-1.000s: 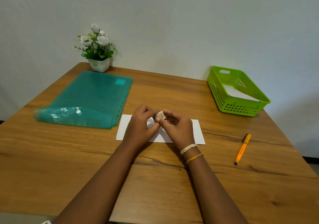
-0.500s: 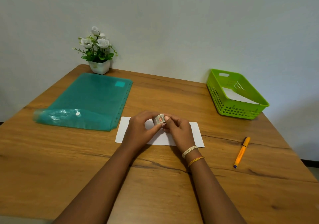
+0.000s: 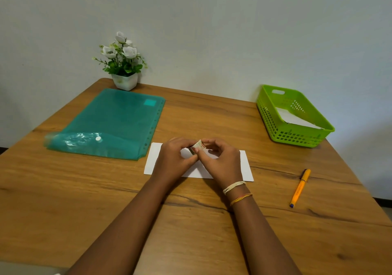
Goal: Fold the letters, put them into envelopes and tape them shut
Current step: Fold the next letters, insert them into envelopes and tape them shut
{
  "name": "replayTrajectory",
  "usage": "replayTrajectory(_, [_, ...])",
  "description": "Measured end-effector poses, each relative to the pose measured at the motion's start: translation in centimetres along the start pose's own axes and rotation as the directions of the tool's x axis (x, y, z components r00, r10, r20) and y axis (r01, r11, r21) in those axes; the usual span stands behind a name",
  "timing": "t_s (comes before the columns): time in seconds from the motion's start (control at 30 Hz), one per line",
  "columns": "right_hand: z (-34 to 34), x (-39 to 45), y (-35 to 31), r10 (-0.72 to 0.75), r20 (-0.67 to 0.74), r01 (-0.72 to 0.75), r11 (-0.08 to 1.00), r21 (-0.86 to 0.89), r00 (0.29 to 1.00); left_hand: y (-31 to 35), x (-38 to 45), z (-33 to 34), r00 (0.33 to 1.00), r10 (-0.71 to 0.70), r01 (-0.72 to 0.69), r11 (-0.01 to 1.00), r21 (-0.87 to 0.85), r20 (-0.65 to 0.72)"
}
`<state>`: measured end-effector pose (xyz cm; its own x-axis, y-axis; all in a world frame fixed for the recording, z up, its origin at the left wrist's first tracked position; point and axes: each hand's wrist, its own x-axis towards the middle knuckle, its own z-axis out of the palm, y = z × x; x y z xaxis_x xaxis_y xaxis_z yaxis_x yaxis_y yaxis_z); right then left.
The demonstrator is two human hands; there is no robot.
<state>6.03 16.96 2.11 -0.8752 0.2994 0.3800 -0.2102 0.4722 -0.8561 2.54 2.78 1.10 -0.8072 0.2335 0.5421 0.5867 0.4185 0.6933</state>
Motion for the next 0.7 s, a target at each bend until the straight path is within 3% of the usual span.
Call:
replayTrajectory(0.23, [0.1, -0.2, -0.7, -0.122, -0.039, 0.117, 0.987, -0.11, 0.992, 0.4, -0.1, -0.1, 1.0, -0.008, 0.009, 1.0, 0.026, -0.025])
replayTrajectory(0.7, [0.4, -0.5, -1.2, -0.11, -0.087, 0.087, 0.97, -0.225, 0.99, 0.7, -0.2, -0.2, 1.0, 0.026, -0.026, 0.994, 0.11, 0.001])
